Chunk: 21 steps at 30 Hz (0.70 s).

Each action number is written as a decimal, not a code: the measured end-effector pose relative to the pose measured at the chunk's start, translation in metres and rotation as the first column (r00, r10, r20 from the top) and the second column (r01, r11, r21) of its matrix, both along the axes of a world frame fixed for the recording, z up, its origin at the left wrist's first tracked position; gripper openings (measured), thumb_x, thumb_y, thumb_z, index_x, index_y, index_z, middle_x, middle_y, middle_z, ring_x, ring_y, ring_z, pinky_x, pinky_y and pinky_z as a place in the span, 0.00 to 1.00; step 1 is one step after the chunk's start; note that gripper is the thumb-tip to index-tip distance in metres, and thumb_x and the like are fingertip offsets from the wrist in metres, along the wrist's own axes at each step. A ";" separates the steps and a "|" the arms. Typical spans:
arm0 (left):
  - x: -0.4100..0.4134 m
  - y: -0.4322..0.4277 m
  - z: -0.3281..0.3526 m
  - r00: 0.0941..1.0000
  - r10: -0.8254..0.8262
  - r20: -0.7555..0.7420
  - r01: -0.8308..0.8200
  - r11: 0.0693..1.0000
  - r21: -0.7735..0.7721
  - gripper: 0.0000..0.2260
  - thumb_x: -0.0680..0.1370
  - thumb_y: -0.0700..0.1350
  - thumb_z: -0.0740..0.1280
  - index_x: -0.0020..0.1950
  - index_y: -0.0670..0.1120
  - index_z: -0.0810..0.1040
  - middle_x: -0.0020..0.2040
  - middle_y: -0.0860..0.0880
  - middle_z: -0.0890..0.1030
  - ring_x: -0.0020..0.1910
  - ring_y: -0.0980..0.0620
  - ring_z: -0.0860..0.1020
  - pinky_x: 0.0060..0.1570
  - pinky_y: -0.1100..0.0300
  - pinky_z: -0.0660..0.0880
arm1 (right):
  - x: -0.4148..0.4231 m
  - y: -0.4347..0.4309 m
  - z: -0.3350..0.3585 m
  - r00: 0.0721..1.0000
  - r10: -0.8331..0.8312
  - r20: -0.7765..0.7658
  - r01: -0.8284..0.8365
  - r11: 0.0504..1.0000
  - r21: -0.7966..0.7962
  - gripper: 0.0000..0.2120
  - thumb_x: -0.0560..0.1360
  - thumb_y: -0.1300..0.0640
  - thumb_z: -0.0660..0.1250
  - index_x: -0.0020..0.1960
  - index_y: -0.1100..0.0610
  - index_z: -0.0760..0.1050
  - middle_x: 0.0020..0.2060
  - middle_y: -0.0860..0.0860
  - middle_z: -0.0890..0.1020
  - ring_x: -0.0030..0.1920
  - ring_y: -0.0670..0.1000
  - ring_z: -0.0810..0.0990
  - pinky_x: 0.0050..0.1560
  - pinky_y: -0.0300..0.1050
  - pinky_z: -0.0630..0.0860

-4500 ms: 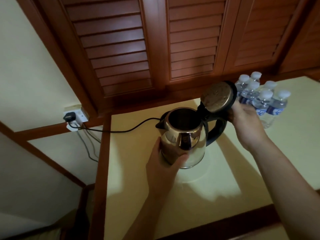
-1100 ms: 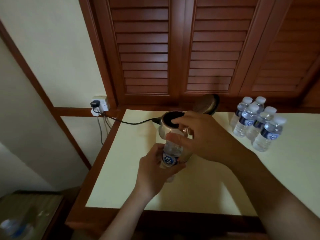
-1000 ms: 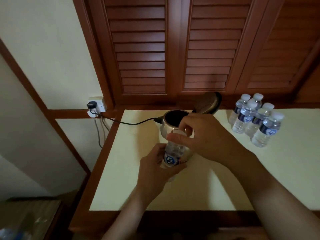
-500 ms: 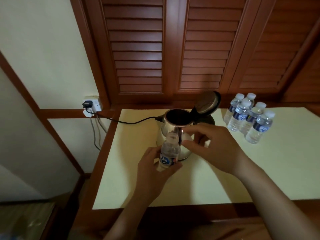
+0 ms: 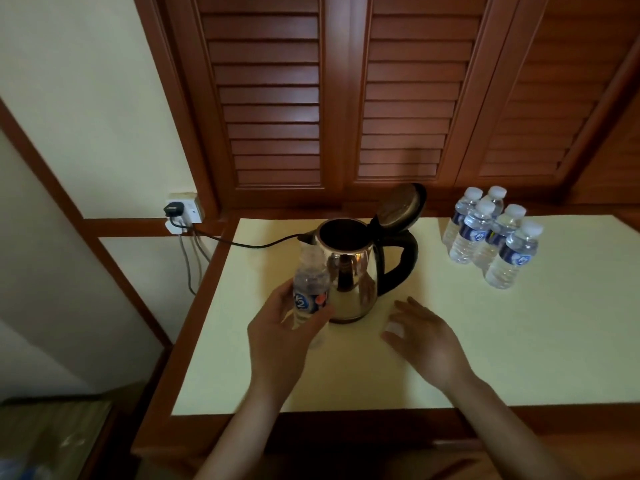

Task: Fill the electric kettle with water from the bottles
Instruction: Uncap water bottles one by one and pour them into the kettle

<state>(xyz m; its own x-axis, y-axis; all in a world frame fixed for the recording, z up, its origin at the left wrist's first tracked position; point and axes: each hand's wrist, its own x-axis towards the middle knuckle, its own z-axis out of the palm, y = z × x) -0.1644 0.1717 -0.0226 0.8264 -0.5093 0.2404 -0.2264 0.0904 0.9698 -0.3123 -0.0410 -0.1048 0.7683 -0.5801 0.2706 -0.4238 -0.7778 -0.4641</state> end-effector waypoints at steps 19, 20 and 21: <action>0.075 -0.020 0.065 0.923 0.069 0.380 -0.094 0.994 0.048 0.27 0.67 0.44 0.81 0.65 0.49 0.81 0.55 0.57 0.85 0.53 0.62 0.83 0.53 0.66 0.79 | -0.003 0.005 -0.010 0.999 0.006 0.043 -0.004 0.999 -0.045 0.14 0.77 0.53 0.70 0.62 0.53 0.80 0.66 0.51 0.78 0.71 0.54 0.71 0.71 0.45 0.59; 0.082 -0.023 0.066 0.911 0.059 0.409 -0.089 0.995 0.054 0.28 0.67 0.43 0.81 0.66 0.46 0.81 0.56 0.54 0.85 0.53 0.61 0.83 0.54 0.66 0.79 | -0.003 0.005 -0.010 0.999 0.007 0.044 -0.005 0.998 -0.057 0.14 0.77 0.53 0.70 0.62 0.53 0.80 0.66 0.51 0.78 0.71 0.54 0.71 0.71 0.45 0.60; 0.089 -0.025 0.066 0.890 0.053 0.452 -0.097 0.992 0.074 0.29 0.67 0.43 0.82 0.66 0.45 0.80 0.56 0.52 0.85 0.53 0.60 0.83 0.55 0.65 0.78 | -0.003 0.004 -0.011 0.999 0.008 0.042 -0.005 0.998 -0.063 0.14 0.77 0.52 0.69 0.62 0.53 0.80 0.66 0.51 0.78 0.71 0.53 0.71 0.71 0.45 0.60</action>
